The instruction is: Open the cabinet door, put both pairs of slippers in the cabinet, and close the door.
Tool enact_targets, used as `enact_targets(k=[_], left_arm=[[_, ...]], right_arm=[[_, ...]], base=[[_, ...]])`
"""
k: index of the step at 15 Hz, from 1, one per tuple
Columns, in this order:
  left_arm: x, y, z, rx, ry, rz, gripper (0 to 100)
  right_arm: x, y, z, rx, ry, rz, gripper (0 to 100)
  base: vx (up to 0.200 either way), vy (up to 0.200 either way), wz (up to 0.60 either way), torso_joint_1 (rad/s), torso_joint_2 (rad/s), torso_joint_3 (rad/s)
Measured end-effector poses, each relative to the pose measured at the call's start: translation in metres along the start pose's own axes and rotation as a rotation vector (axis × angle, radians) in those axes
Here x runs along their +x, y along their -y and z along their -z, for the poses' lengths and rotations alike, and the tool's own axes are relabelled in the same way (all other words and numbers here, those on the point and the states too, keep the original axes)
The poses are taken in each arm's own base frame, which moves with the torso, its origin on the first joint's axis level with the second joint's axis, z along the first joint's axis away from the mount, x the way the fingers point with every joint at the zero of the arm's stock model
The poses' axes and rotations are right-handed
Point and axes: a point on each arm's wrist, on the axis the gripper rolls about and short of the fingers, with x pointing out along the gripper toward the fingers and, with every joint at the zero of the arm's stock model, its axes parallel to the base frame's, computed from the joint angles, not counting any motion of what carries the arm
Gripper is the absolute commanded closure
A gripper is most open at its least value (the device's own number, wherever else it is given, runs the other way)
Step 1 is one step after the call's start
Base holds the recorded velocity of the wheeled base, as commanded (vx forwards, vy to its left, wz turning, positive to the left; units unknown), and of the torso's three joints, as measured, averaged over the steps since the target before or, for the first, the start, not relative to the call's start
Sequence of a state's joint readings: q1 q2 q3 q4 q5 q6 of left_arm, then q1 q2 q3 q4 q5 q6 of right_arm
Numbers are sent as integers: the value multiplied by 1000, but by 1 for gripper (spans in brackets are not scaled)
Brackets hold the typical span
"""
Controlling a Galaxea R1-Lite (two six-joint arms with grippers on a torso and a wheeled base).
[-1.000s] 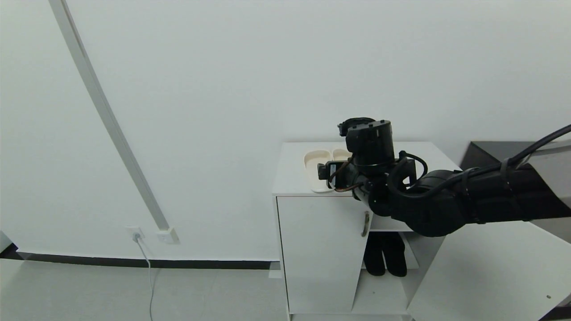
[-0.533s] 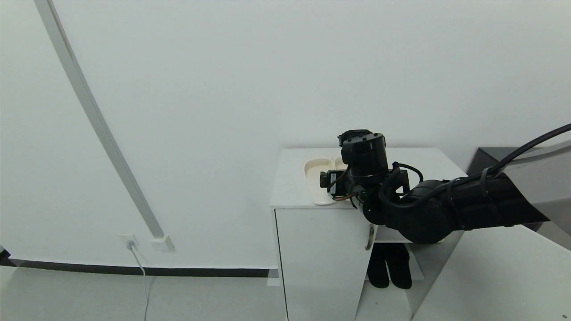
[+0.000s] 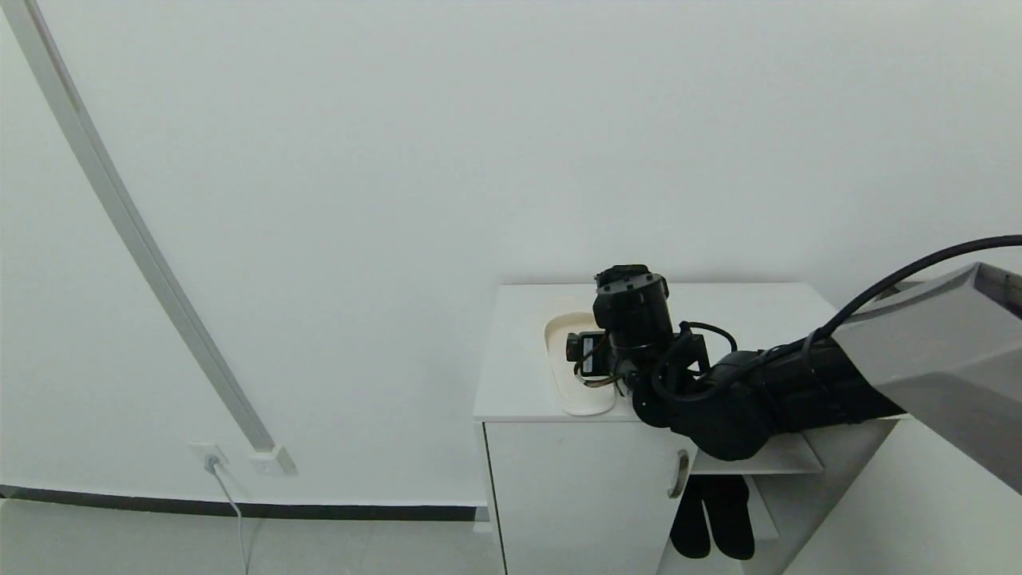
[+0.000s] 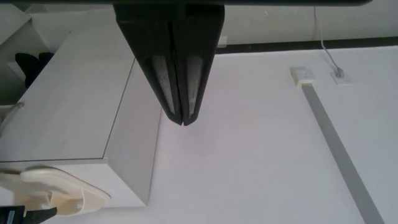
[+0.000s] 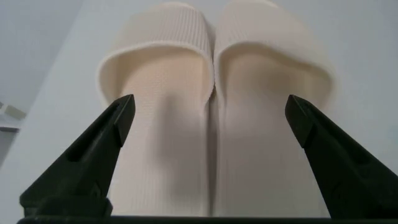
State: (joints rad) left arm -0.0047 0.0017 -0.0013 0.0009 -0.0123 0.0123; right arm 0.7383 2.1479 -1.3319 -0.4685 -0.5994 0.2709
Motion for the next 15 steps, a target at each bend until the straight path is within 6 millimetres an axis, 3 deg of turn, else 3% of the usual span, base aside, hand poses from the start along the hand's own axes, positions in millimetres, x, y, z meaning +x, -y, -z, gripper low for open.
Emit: enact_targets(k=[4, 11, 15], left_arm=[[0, 0, 0, -1, 0, 0, 100], [0, 0, 0, -2, 0, 0, 100], [0, 0, 0, -1, 0, 0, 100]], right_arm=[[19, -1, 8, -11, 22, 3, 0], [64, 6, 4, -19, 60, -12, 0], [77, 8, 6, -13, 60, -39, 0]], base=[[0, 0, 0, 0, 0, 0], [0, 0, 0, 0, 0, 0], [0, 0, 0, 0, 0, 0]])
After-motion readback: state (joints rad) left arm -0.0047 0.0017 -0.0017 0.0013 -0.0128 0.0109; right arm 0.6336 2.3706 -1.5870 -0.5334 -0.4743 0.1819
